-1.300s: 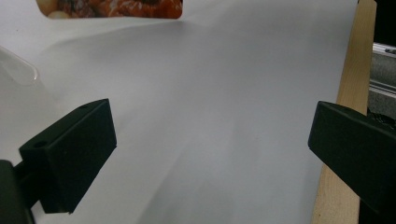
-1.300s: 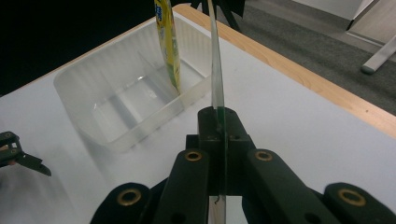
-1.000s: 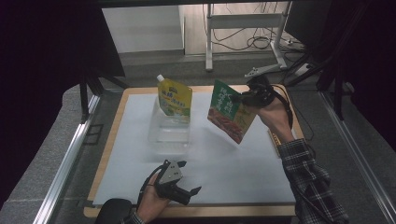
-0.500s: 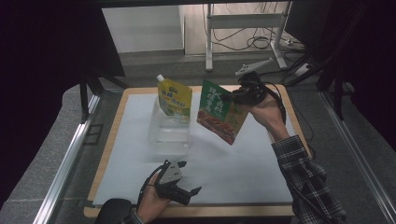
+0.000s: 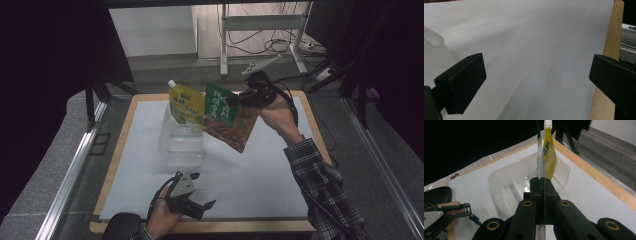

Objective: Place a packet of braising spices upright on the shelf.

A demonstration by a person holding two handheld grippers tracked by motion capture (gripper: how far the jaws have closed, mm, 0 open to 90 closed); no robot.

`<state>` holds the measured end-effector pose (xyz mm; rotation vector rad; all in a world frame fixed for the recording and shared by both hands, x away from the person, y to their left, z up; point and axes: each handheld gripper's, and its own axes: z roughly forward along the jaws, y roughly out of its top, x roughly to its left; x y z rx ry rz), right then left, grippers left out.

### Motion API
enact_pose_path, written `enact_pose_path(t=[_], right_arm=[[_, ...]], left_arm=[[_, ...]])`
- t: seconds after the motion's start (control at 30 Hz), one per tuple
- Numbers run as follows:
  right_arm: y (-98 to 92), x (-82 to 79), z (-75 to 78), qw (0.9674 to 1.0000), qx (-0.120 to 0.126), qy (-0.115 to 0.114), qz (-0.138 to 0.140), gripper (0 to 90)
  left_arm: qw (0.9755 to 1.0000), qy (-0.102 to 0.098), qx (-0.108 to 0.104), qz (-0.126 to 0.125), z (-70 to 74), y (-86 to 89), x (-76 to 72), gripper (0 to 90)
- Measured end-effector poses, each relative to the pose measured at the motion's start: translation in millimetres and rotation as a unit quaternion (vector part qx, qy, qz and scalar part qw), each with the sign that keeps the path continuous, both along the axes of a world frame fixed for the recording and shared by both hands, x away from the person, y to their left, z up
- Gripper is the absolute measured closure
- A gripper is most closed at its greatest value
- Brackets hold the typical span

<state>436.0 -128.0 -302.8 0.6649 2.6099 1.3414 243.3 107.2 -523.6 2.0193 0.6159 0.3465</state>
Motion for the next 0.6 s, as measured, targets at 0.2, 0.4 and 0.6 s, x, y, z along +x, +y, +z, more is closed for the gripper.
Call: enact_pose_path(t=[0.2, 0.4, 0.6], right_arm=[[9.1, 3.5, 1.8, 0.9998, 0.011, 0.006, 0.015, 89.1], [18.6, 6.4, 0.9, 0.9996, 0.016, 0.005, 0.023, 89.1], [28.4, 9.7, 1.5, 0.9994, 0.018, 0.004, 0.029, 89.0]], left_arm=[[1.0, -0.001, -0.001, 0.0, 0.2, 0.4, -0.1, 0.6], [1.0, -0.002, -0.002, 0.002, 0.7, 1.0, -0.2, 0.6], [1.0, -0.003, -0.003, 0.001, 1.0, 1.2, -0.3, 0.6]])
